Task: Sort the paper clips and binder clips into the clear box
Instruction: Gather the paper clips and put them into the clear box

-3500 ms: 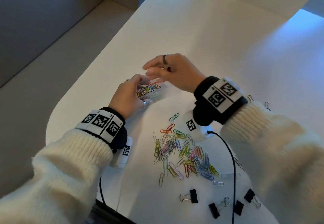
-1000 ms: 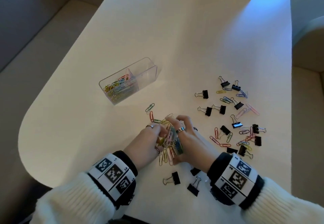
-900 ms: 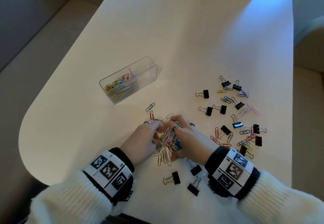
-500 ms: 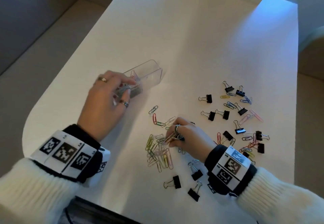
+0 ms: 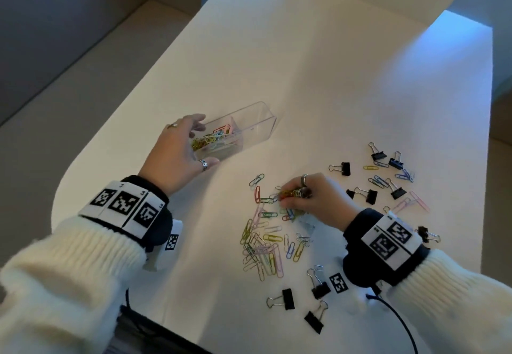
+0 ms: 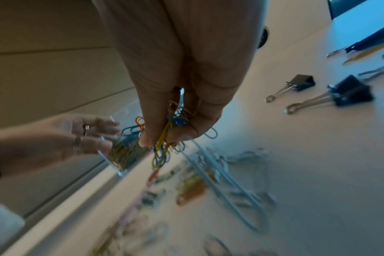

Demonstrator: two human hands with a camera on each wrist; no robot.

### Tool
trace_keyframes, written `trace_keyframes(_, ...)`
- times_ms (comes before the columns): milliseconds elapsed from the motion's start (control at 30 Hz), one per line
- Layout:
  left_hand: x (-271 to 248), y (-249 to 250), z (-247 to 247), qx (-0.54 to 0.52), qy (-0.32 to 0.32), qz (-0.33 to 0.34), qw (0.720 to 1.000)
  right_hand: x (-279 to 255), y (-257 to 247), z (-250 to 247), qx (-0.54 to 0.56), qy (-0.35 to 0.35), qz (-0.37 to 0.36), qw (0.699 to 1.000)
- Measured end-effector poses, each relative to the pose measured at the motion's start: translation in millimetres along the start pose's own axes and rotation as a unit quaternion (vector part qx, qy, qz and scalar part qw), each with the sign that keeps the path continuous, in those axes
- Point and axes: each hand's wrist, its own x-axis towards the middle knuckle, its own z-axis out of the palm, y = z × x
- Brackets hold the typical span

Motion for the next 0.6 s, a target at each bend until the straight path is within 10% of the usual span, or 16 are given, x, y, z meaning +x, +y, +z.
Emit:
trace_keyframes(367,-1.2,-10.4,4.9,-0.083,0.035,0.003,0.996,55.1,-101.6,-12.1,0.121,0.072,-0.171,0.975)
trace_keyframes(600,-0.5,-11.2,3.7,-0.091,0.031,0.0,0.995,82.3,-126.6,9.3,-0.042,0.117,-0.199,0.972)
